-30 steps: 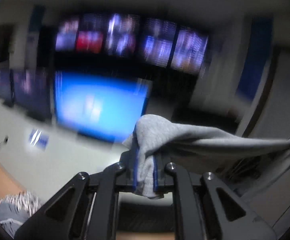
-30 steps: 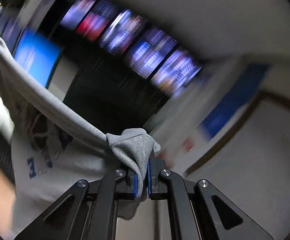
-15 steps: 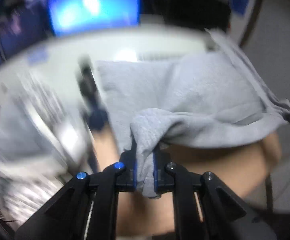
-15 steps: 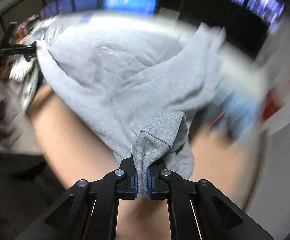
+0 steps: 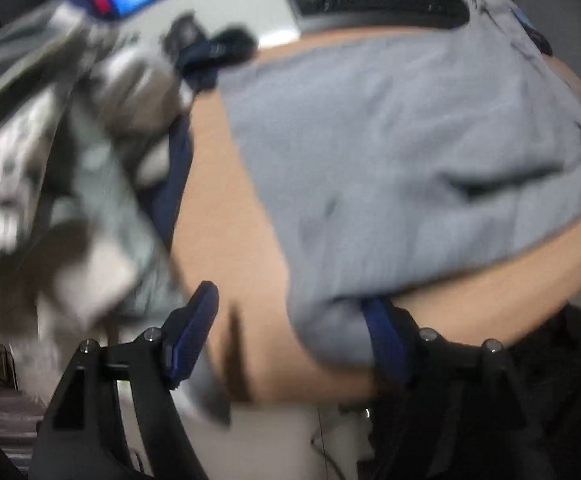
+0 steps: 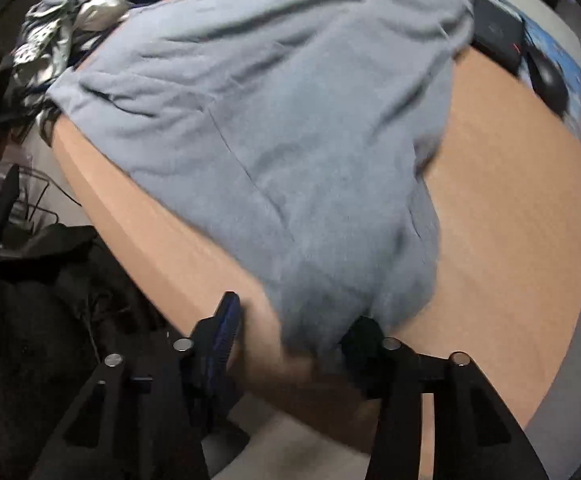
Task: Fold clothes
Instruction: 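Lower the sweatshirt onto the desk and open both grippers, then smooth the spread sweatshirt flat with both open grippers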
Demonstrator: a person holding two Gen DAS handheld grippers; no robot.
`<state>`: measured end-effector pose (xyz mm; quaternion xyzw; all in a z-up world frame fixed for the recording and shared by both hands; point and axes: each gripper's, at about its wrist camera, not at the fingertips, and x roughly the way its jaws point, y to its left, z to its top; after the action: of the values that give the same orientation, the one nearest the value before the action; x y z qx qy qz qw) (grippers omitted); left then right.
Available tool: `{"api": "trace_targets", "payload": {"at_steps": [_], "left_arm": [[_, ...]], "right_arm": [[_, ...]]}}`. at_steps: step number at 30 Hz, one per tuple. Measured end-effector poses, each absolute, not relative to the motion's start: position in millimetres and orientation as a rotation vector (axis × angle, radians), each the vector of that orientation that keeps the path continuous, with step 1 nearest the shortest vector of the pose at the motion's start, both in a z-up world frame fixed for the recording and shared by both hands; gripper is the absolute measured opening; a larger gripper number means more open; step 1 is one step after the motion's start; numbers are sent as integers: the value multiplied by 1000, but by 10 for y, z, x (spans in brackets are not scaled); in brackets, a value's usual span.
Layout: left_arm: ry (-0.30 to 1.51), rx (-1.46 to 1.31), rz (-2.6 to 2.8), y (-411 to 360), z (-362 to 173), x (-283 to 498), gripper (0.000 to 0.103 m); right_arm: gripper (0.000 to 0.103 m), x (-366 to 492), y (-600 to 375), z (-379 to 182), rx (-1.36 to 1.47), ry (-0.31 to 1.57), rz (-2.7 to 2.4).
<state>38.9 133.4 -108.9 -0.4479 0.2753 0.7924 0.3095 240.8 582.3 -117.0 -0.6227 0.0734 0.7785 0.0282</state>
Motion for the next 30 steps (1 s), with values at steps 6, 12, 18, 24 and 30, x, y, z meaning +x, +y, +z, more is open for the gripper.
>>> {"api": "trace_targets", "payload": {"at_steps": [6,12,18,24,30], "left_arm": [[830,-1101,2291,842,-771,433,75],[656,-963,2233,1287,-559,489,80],[938,-914,2084,1886,-1079,842,79],[764,-1086,2049,1436,-1188,704,75],[515,-1084,2211,896,-835,345,72]], "right_arm": [[50,2497,5824,-780,-1734,159,2399],[50,2148,5480,-285,-1432,295,2773],[50,1521,5144,-1068,-1717,330,2691],[37,1713,5332,-1301,-1787,193,2552],[37,1882,5685,-1283,-1775,238,2433]]}}
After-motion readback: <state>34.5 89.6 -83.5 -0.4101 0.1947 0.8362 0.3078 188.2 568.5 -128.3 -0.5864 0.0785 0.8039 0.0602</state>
